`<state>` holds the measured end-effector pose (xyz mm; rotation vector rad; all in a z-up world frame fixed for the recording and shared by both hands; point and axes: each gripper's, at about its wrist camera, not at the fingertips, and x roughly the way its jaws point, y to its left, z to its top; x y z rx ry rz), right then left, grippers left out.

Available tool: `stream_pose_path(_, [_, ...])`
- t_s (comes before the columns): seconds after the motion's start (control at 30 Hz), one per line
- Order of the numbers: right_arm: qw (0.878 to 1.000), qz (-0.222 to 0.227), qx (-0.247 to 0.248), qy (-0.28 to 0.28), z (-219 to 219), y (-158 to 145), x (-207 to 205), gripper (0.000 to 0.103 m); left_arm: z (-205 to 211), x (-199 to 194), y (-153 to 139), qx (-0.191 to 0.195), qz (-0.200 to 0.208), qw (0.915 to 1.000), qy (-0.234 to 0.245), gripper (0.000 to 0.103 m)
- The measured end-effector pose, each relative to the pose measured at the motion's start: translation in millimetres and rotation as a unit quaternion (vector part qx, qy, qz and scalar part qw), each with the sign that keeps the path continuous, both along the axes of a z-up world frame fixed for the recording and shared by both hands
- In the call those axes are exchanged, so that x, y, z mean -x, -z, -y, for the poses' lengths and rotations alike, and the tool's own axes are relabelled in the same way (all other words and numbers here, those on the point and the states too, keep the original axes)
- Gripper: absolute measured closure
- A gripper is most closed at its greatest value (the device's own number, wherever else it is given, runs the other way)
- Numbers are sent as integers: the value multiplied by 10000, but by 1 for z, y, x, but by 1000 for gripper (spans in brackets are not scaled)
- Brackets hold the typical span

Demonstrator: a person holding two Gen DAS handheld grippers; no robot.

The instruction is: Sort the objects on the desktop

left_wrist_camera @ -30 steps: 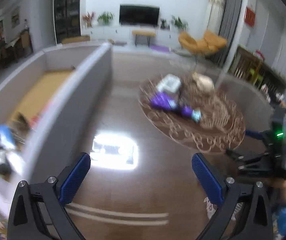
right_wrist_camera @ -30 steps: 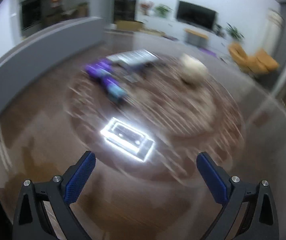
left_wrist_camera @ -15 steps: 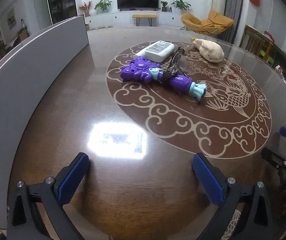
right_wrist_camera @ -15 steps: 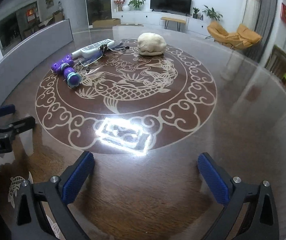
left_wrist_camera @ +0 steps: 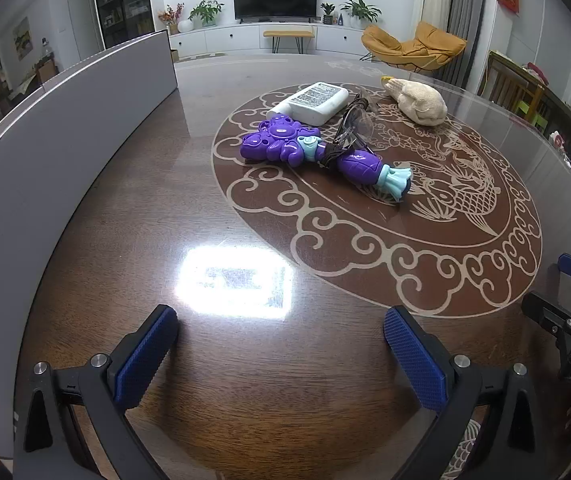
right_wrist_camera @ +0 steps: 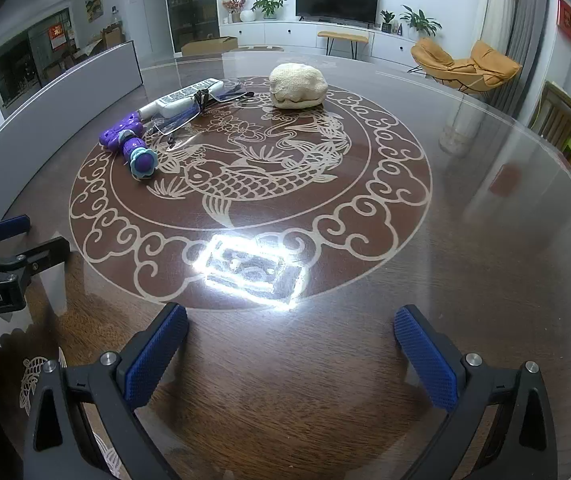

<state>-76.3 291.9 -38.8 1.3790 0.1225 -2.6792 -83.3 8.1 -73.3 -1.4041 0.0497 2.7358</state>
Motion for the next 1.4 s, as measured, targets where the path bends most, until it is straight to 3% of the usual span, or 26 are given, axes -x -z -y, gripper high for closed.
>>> stream_pose_path(0.33, [10000,-1,0,3,0,0,0,0,0,5,-2,-151,179,9997,-71,0])
stream_pose_path(0.4, [10000,-1,1,4,0,0,0,0,3,10,-7,-823,166,9965,-58,0])
stream_pose_path(0.43, [10000,-1,1,4,0,0,0,0,6,17,-10,-1466,152,9891,-50,0])
stream_pose_path(0.5, [10000,-2,1,5,0,0,0,0,8,33,-12,-1985,208,9796,-236,0])
stream_pose_path(0.57, [10000,-1,1,5,0,0,-1,0,-4,57,-16,-1749,213,9834,-439,0])
stream_pose_path(0.7, [10000,-1,1,4,0,0,-1,0,-30,96,-14,-611,138,9965,-553,0])
stream_pose_path(0.8, [10000,-1,1,5,0,-1,-1,0,-26,106,-8,-356,135,9972,-637,0])
stream_pose_path(0.83, [10000,-1,1,4,0,-1,-1,0,-23,104,-8,-349,58,9977,-586,3])
stream_pose_path(0.87, [10000,-1,1,5,0,0,-1,0,-17,99,-9,-414,-34,9979,-494,12])
stream_pose_path(0.9, [10000,-1,0,5,2,0,-2,0,-13,95,-10,-410,-113,9982,-421,30])
stream_pose_path(0.93, [10000,-2,-1,6,2,-1,-3,0,-8,90,-11,-357,-168,9986,-340,41])
stream_pose_path(0.97, [10000,-2,-1,6,2,-1,-3,0,-1,84,-12,-294,-208,9991,-230,61])
stream_pose_path(1.0, [10000,-2,-1,6,3,0,-2,0,5,79,-12,-357,-216,9991,-119,71])
stream_pose_path(1.1, [10000,-2,-1,8,3,0,-2,0,24,60,-12,-377,-223,9990,91,75])
stream_pose_path(1.27, [10000,-3,-1,8,2,-1,-3,0,35,52,-11,-469,-274,9980,327,70])
stream_pose_path(1.33, [10000,-3,-1,8,2,-1,-3,0,27,56,-10,-326,-243,9983,419,51])
stream_pose_path(1.37, [10000,-3,-1,9,2,-1,-3,0,24,58,-9,-191,-208,9987,426,30])
stream_pose_path(1.4, [10000,-3,-1,8,2,-1,-3,0,22,60,-7,-60,-166,9988,449,19])
